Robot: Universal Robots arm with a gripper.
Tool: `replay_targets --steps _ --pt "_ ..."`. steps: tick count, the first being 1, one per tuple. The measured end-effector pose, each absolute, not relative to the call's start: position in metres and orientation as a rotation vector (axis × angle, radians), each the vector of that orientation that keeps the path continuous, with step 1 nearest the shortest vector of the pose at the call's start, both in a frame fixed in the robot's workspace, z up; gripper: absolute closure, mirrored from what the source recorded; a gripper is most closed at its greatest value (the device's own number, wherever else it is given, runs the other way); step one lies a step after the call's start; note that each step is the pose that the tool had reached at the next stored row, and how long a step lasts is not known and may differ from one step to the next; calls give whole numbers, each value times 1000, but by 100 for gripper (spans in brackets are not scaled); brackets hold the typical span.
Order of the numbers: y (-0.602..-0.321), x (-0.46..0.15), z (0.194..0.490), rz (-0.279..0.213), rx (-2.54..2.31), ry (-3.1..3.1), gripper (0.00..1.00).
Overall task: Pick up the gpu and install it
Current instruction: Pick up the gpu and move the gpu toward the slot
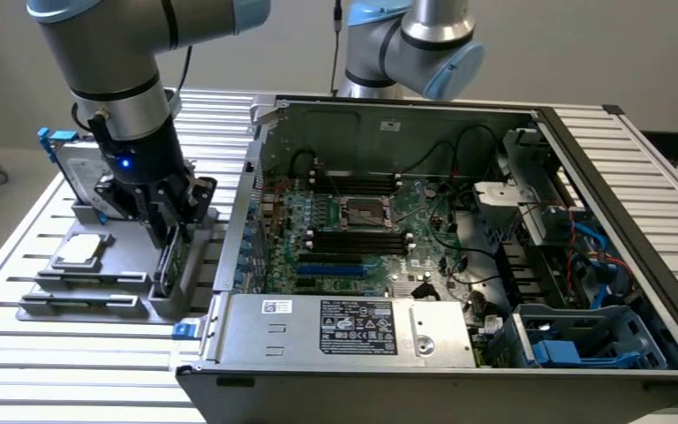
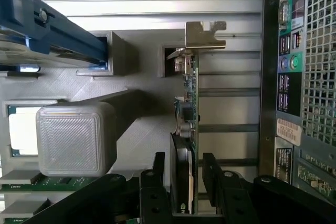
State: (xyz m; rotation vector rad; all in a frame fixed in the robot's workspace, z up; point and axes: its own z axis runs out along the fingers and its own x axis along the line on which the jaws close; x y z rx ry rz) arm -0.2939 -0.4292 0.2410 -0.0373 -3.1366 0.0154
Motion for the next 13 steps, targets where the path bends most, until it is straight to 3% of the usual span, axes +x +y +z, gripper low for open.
replay_targets --steps 13 --pt "-431 -289 241 15 -37 -3127 58"
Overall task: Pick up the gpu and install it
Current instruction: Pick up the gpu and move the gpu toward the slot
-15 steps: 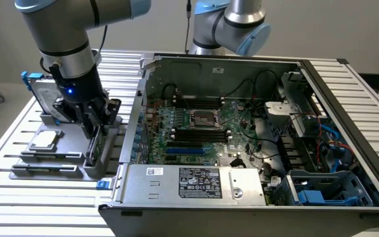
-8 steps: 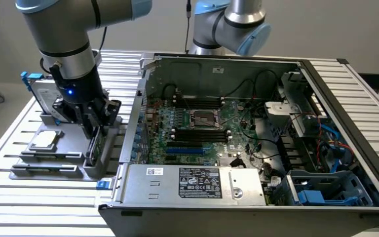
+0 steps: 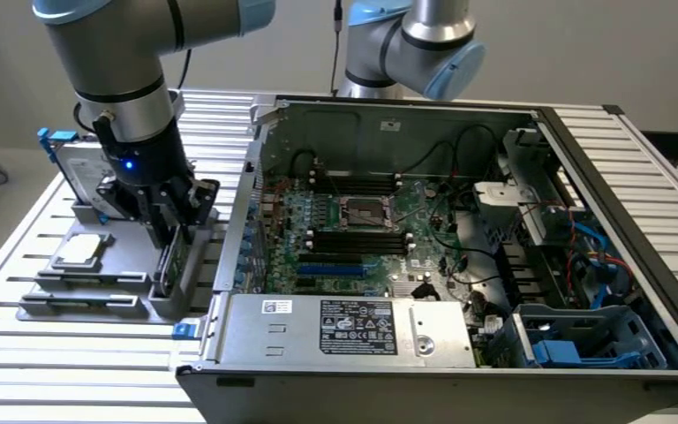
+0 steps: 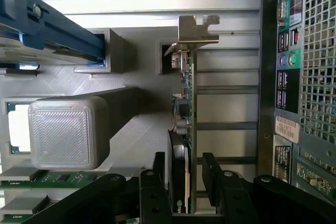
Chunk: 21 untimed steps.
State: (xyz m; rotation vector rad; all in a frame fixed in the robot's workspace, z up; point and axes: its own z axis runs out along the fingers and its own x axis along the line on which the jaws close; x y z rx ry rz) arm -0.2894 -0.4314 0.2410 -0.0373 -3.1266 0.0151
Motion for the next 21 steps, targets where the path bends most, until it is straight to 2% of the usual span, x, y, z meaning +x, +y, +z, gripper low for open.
replay_targets --steps 18,20,21 --pt "-432 -289 241 13 -37 -3122 58" --pt "-432 -289 241 13 -37 -3122 60" --pt "-432 -289 241 13 -37 -3122 67"
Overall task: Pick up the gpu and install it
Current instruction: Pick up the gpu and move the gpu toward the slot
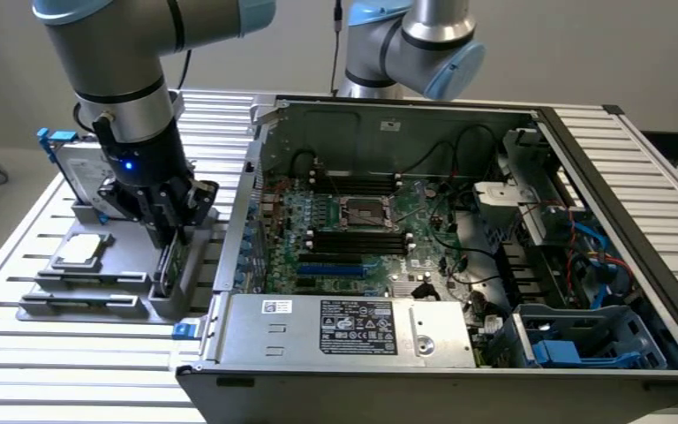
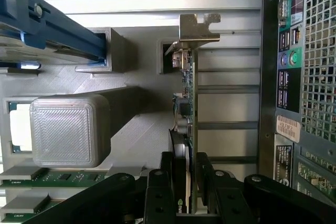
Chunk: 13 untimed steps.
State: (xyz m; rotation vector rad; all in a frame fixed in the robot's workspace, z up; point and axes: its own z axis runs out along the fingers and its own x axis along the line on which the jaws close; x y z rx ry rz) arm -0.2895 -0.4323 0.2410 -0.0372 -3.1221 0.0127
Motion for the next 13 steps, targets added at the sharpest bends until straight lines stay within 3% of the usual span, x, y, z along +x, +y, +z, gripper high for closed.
replay_targets --steps 13 --pt "-432 -290 241 12 -37 -3122 73"
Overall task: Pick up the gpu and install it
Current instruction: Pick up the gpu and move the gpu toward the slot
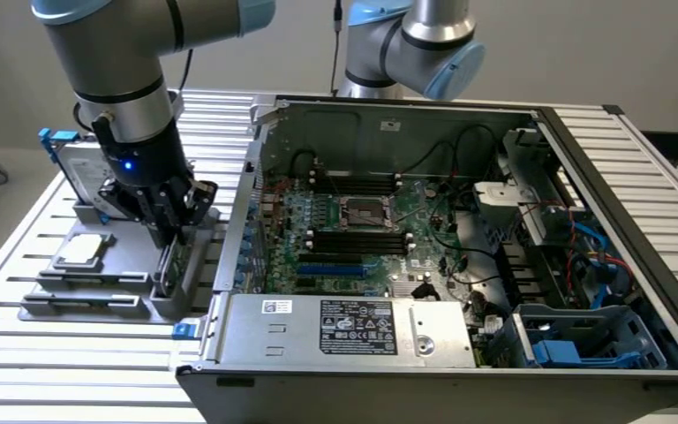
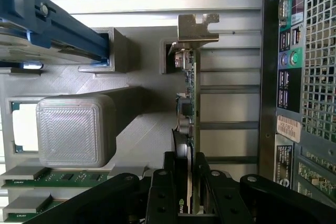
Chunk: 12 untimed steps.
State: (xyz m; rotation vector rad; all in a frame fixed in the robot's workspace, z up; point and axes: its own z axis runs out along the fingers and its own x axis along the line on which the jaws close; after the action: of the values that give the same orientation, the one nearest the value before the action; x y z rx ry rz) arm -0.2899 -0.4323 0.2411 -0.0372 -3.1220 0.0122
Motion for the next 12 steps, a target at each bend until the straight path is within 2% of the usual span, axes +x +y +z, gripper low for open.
replay_targets --steps 12 --pt "-432 -292 250 -14 -37 -3122 73"
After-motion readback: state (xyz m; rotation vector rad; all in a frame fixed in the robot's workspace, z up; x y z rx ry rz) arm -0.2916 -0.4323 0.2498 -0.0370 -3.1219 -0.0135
